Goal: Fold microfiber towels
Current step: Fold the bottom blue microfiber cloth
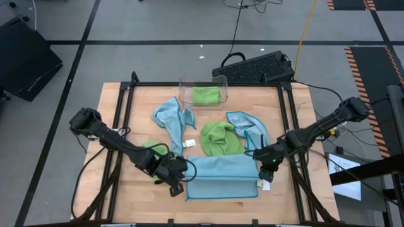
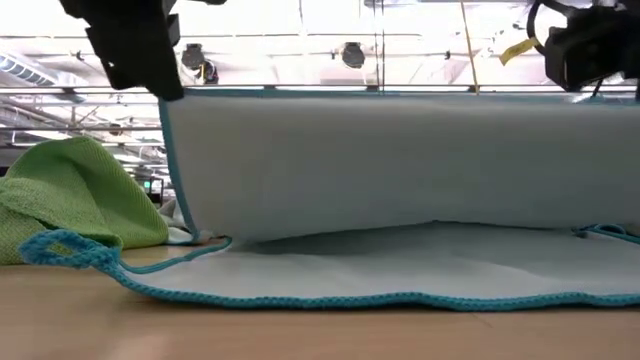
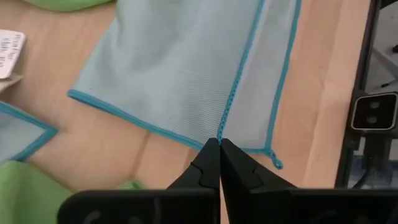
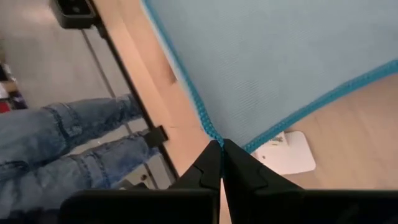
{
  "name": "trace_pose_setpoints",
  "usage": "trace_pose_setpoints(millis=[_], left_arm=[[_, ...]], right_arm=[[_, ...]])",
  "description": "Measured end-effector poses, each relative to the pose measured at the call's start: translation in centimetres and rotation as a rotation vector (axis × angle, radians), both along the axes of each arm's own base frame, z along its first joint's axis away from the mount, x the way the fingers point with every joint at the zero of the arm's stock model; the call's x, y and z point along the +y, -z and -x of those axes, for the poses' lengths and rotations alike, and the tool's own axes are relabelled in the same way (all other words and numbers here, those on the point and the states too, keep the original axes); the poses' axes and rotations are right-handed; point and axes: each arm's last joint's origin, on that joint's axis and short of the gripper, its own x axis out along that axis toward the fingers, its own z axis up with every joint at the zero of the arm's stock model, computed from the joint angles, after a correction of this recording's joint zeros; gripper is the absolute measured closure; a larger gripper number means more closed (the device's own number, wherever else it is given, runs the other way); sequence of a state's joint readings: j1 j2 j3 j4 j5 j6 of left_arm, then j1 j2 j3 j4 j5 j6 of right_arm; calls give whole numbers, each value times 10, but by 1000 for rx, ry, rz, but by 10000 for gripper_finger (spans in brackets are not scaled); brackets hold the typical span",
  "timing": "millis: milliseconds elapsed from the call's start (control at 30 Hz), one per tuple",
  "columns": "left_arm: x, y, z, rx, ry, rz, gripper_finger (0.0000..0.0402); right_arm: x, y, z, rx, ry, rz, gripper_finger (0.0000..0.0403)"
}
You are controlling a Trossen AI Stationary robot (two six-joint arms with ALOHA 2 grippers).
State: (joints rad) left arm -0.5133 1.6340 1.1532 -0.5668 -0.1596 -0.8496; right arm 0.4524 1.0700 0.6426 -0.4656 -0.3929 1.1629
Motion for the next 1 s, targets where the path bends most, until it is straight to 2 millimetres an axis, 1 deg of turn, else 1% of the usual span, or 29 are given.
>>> trace_pose_setpoints(millis=[100,233,367,567,733,867,1000], left_arm=[[-3,5,0,17,8,-5,400],[-7,9,1,35,9,-8,399],[-8,9,1,30,1,-3,400],[-8,10,1,26,28,-25,399],[-12,20,-2,47,47,-45,398],[-18,32,-6,61,76,-55,400],[-20,39,-9,62,76,-56,396]], right_arm=[[6,5,-2,7,-24,3,403],[14,6,-7,-19,-31,-27,403],[21,9,-10,-18,-35,-40,402],[27,20,-13,17,-61,-14,402],[33,27,-18,16,-75,-9,402],[35,38,-21,48,-87,14,401],[37,46,-23,63,-99,31,401]])
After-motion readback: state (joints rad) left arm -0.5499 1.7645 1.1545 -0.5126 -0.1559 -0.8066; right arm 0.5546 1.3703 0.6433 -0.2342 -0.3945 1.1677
